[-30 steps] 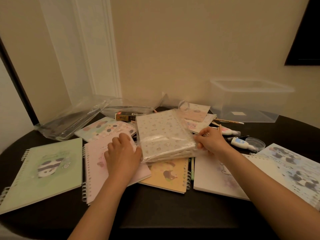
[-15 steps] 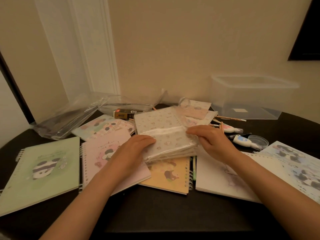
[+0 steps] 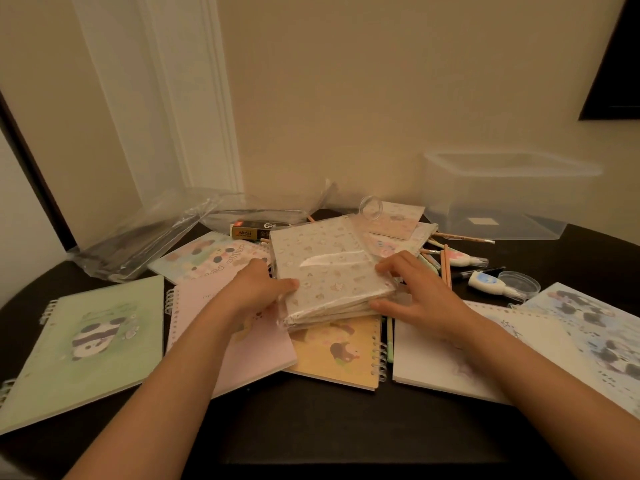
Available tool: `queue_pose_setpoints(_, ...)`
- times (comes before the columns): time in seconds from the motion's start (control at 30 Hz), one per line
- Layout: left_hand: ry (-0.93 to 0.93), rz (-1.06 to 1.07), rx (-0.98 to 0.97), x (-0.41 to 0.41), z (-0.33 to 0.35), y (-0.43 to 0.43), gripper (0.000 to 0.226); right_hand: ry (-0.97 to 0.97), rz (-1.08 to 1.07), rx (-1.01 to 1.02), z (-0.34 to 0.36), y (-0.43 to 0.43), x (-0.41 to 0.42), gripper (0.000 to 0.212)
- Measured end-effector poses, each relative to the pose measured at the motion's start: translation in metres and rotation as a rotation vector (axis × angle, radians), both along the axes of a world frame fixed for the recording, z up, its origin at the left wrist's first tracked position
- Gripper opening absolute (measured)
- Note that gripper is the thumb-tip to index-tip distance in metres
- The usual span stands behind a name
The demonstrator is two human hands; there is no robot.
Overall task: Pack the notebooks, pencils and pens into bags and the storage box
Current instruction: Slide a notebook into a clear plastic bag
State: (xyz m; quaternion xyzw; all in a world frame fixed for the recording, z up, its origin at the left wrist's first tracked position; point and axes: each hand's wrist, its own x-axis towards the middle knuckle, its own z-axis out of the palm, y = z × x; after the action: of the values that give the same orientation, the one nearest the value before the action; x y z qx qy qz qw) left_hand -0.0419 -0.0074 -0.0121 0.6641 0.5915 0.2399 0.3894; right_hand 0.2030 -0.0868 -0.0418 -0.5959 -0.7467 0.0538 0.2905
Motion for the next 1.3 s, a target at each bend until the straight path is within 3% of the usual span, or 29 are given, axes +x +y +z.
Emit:
queue_pose_setpoints(0.1,-0.08,-0.029,-0.16,-0.001,0.009,0.005,0.053,0.03,0.007,-0.017,-0.001,-0.002,0.0,0.066)
queue_pose_setpoints(0.23,-0.414,-0.034,-0.368,0.001,0.017,0.005,0.04,0.066,0.002,-0.026,-0.005,0.001,0.005,0.073)
queue_pose_setpoints(0.47,-0.68,-0.065,-0.411,0.022,0.032,-0.006,0.021,0.11,0.002,-0.039,-0.001,-0.001,0.013,0.066)
queue_pose_setpoints(0.6,-0.796,0.007,-0.322,0.031,0.05,-0.011,0.009,-0.134,-0.095,0.028,0.022,-0.007,0.01,0.082)
queue_pose_setpoints(0.73,-0.934,0.011,-0.29,0.029,0.074,-0.018,0.008,-0.503,-0.224,0.504,0.064,-0.014,-0.001,0.087)
queue_pose_setpoints(0.8,-0.972,-0.009,-0.267,0.03,0.087,-0.023,0.007,-0.613,-0.231,0.609,0.086,-0.017,-0.008,0.088)
queue_pose_setpoints(0.9,-1.003,-0.027,-0.223,0.031,0.107,-0.031,0.009,-0.707,-0.255,0.664,0.11,-0.023,-0.02,0.082)
queue_pose_setpoints(1.17,-1.171,-0.126,-0.326,0.026,0.138,-0.05,0.013,-0.67,-0.294,0.769,0.153,-0.04,-0.018,0.052)
queue_pose_setpoints(1.3,-1.255,-0.178,-0.393,0.025,0.147,-0.054,0.033,-0.731,-0.24,0.765,0.174,-0.044,-0.008,0.044)
